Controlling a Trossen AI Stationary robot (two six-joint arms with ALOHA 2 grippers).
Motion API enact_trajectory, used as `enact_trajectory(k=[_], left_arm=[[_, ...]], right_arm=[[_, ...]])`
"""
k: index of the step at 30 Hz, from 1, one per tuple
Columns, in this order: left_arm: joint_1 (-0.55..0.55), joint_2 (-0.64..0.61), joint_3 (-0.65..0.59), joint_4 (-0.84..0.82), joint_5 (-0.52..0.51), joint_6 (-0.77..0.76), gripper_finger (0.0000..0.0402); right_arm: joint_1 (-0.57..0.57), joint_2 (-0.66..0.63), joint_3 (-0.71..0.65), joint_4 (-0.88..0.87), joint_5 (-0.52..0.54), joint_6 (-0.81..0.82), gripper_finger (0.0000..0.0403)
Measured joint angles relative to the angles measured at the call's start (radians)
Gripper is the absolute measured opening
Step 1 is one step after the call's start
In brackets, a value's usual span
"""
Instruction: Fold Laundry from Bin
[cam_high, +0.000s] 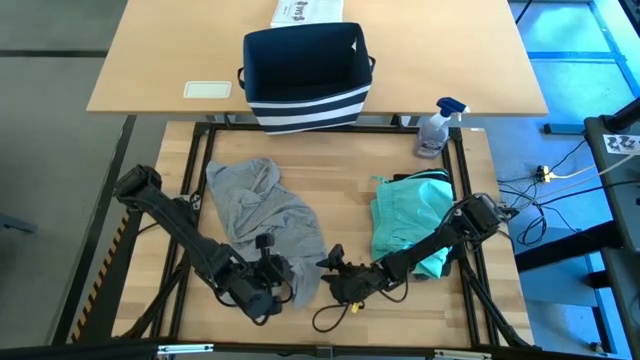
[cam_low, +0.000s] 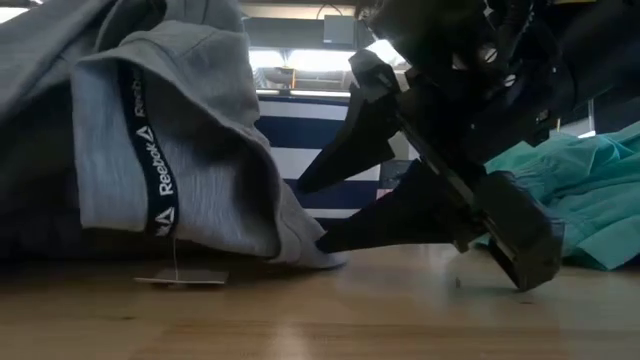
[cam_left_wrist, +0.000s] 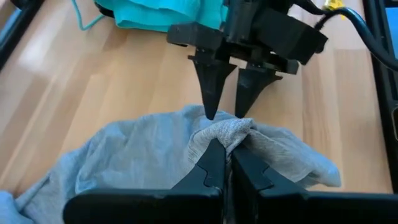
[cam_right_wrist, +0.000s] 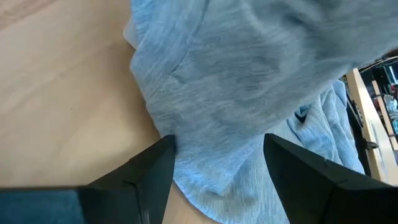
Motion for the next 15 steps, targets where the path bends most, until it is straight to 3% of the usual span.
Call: enact_trajectory(k=[10,15], left_arm=[[0.032,-0.043,0.000,0.000,-0.083,0.040,0.0000],[0.046,-0.071,0.001,0.024,-0.127,0.054,0.0000]], right_arm=[[-0.002,0.000,0.000,0.002,-0.041,0.022,0.0248],[-0.002,0.000,0.000,0.023,0.021,0.025,0.0248]])
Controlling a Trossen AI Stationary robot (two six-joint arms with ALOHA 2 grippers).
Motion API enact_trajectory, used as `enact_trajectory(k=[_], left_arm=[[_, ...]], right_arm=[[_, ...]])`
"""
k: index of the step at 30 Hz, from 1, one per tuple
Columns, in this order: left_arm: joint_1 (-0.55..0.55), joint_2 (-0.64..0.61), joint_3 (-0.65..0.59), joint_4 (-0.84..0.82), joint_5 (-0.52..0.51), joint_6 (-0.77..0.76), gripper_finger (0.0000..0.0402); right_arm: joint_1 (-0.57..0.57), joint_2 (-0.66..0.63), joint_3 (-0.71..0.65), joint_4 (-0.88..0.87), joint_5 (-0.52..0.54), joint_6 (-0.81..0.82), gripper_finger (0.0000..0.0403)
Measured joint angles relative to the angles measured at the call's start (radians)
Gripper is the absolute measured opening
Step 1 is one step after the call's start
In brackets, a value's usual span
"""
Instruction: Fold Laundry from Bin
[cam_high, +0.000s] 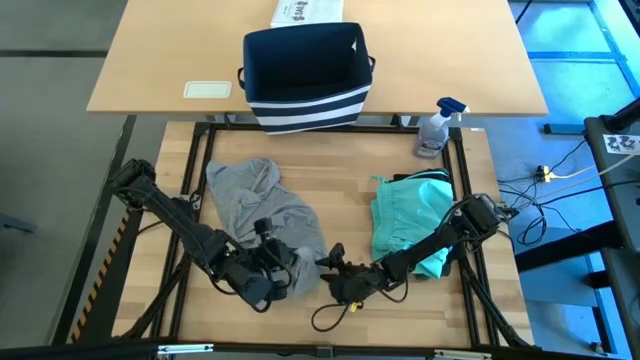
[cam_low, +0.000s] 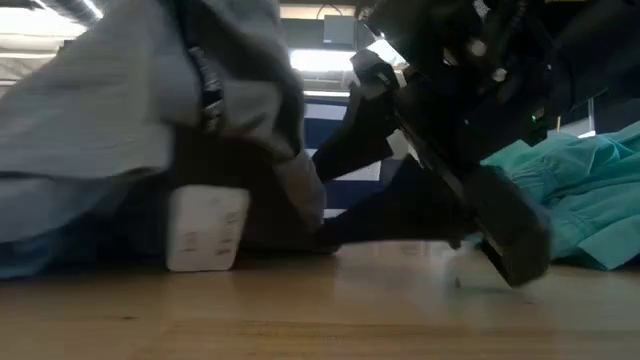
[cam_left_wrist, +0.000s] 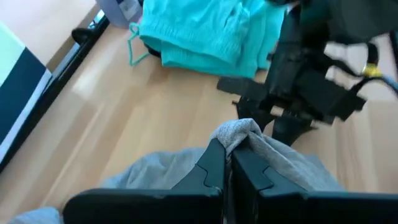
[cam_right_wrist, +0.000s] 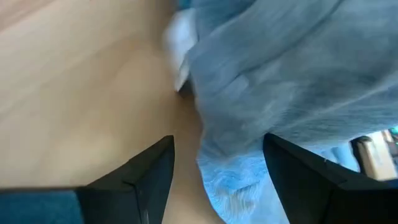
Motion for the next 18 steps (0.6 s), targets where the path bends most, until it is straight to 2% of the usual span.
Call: enact_trajectory(k=[7,14,18], left_arm=[[0.017,-0.015,0.000,0.039,-0.007,0.050,0.0000],[0.018,-0.015,0.000,0.039,-0.011,0.051,0.0000],[0.018,-0.015,0.000,0.034,-0.005,0.051,0.0000]], right_arm=[[-0.014,0.000,0.002,0.128,0.087,0.025,0.0248],[-0.012,-0.003,0.004,0.203,0.087,0.129,0.0248],[-0.008,-0.003,0.004,0.187,0.101,0.161,0.0217]])
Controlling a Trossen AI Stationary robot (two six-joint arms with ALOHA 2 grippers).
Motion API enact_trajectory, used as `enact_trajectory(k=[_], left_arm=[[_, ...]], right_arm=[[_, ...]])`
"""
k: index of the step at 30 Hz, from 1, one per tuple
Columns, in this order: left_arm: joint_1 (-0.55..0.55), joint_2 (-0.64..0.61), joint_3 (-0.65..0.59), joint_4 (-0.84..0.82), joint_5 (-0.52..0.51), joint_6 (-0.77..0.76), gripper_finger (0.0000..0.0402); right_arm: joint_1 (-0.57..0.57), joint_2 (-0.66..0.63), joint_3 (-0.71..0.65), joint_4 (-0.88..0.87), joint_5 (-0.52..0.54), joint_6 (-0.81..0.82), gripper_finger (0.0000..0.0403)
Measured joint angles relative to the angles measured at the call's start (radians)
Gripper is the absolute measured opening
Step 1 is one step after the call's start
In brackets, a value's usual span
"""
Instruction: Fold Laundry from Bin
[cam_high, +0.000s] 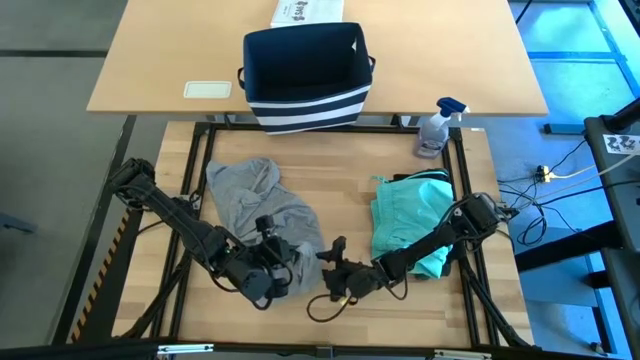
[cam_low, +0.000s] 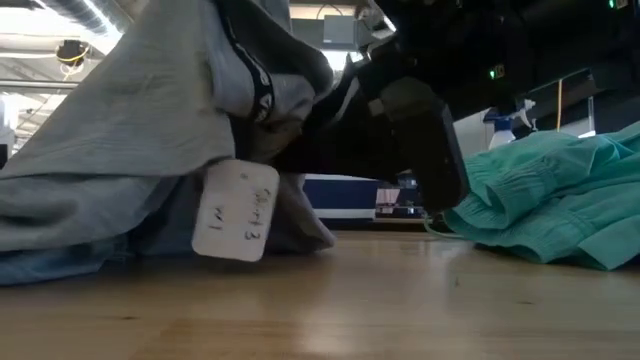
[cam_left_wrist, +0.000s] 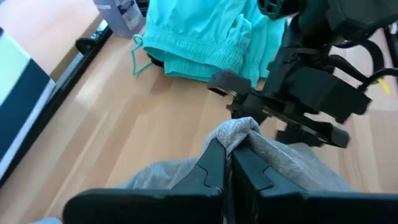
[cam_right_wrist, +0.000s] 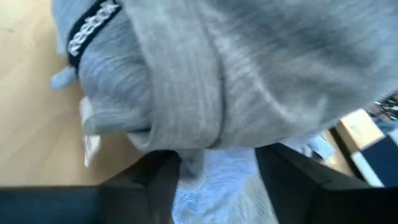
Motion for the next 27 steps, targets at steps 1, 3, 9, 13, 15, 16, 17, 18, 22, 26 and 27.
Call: enact_trajectory(k=[1,3,9,13,15,16,17,18,22,26,27], left_arm=[[-0.001,0.000,0.000,-0.004,0.009,-0.002,0.0000],[-0.006,0.000,0.000,-0.035,0.028,-0.018,0.0000],[-0.032,0.000,0.000,-0.155,0.088,-0.123,0.0000],[-0.050,0.000,0.000,-0.189,0.158,-0.188,0.0000],[-0.061,0.000,0.000,-0.201,0.194,-0.208,0.0000],[-0.067,0.000,0.000,-0.201,0.212,-0.218,0.0000],[-0.073,0.000,0.000,-0.201,0.235,-0.223,0.0000],[-0.079,0.000,0.000,-0.201,0.262,-0.229,0.0000],[-0.103,0.000,0.000,-0.200,0.375,-0.274,0.0000],[-0.126,0.000,0.000,-0.172,0.433,-0.299,0.0000],[-0.130,0.000,0.000,-0.154,0.441,-0.299,0.0000]], right_arm=[[0.007,0.000,0.000,-0.004,0.016,0.000,0.0198],[0.023,0.000,0.000,-0.005,0.062,-0.007,0.0152],[0.077,-0.001,0.000,-0.004,0.128,-0.079,0.0013],[0.098,-0.009,0.000,-0.015,0.211,-0.097,0.0012],[0.104,-0.024,0.000,-0.028,0.234,-0.113,0.0005],[0.108,-0.035,0.000,-0.034,0.248,-0.114,0.0005],[0.109,-0.049,0.000,-0.046,0.259,-0.114,0.0006],[0.109,-0.066,0.000,-0.058,0.263,-0.114,0.0005],[0.110,-0.150,0.000,-0.132,0.264,-0.108,0.0003],[0.108,-0.255,0.001,-0.250,0.232,-0.058,0.0002],[0.107,-0.286,0.001,-0.285,0.214,-0.044,0.0002]])
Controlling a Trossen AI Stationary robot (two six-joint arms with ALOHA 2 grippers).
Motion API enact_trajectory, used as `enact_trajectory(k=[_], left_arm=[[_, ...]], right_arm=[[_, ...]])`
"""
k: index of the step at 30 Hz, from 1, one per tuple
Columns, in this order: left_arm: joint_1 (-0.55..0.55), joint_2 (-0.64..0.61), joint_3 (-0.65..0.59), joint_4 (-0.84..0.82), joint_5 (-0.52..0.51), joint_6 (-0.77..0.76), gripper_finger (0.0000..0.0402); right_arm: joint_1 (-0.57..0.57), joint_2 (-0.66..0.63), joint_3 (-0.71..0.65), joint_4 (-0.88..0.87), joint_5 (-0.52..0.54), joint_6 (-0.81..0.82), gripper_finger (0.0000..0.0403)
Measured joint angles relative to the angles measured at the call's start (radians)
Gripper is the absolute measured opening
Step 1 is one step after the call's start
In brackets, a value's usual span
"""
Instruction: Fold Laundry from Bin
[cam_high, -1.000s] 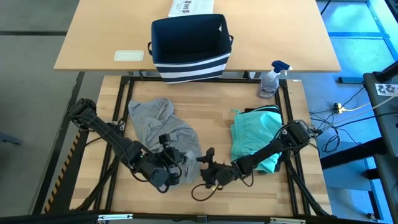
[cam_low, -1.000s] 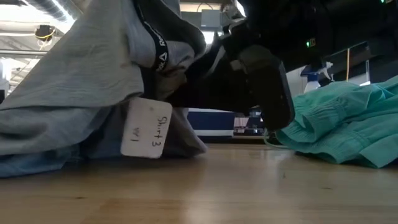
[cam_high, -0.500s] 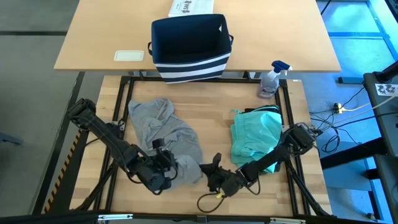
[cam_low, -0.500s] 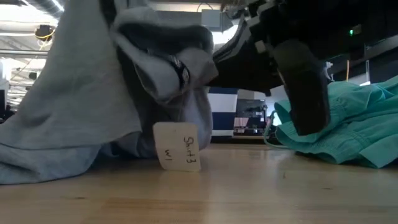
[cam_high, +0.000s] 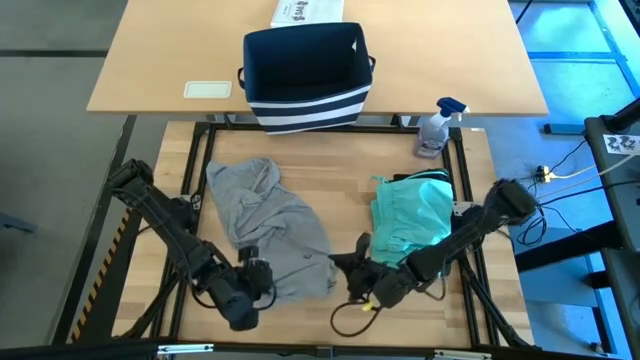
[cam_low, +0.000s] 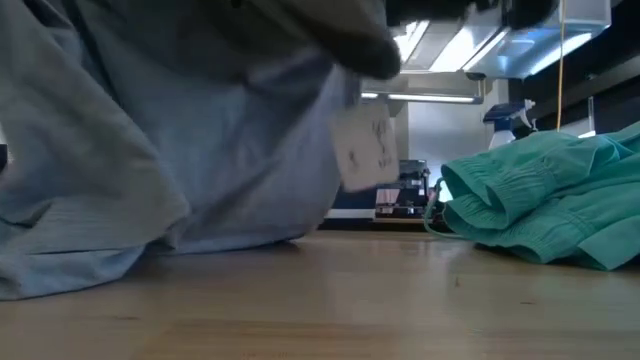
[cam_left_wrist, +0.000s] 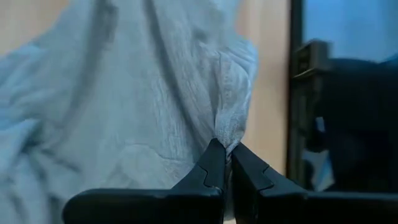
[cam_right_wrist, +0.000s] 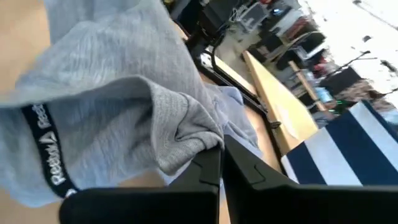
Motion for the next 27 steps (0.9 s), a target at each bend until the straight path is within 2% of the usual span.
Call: enact_trajectory(k=[4,9,12,16,20,27], left_arm=[[-0.004,0.000,0.000,0.110,0.044,0.032,0.0000],[-0.008,0.001,0.000,0.250,0.090,0.085,0.0000],[-0.010,0.001,0.000,0.284,0.112,0.087,0.0000],[-0.008,0.002,0.000,0.287,0.110,0.096,0.0008],[-0.007,0.003,0.000,0.296,0.109,0.151,0.0038],[-0.008,0.003,0.000,0.296,0.120,0.214,0.0089]], right_arm=[[0.000,-0.114,0.000,-0.140,-0.120,0.069,0.0001],[0.000,-0.237,0.001,-0.331,-0.370,0.204,0.0001],[0.001,-0.267,0.001,-0.442,-0.520,0.282,0.0001],[0.001,-0.268,0.001,-0.632,-0.581,0.414,0.0001],[0.000,-0.248,-0.003,-0.773,-0.598,0.510,0.0000],[0.000,-0.240,-0.052,-0.771,-0.773,0.542,0.0000]])
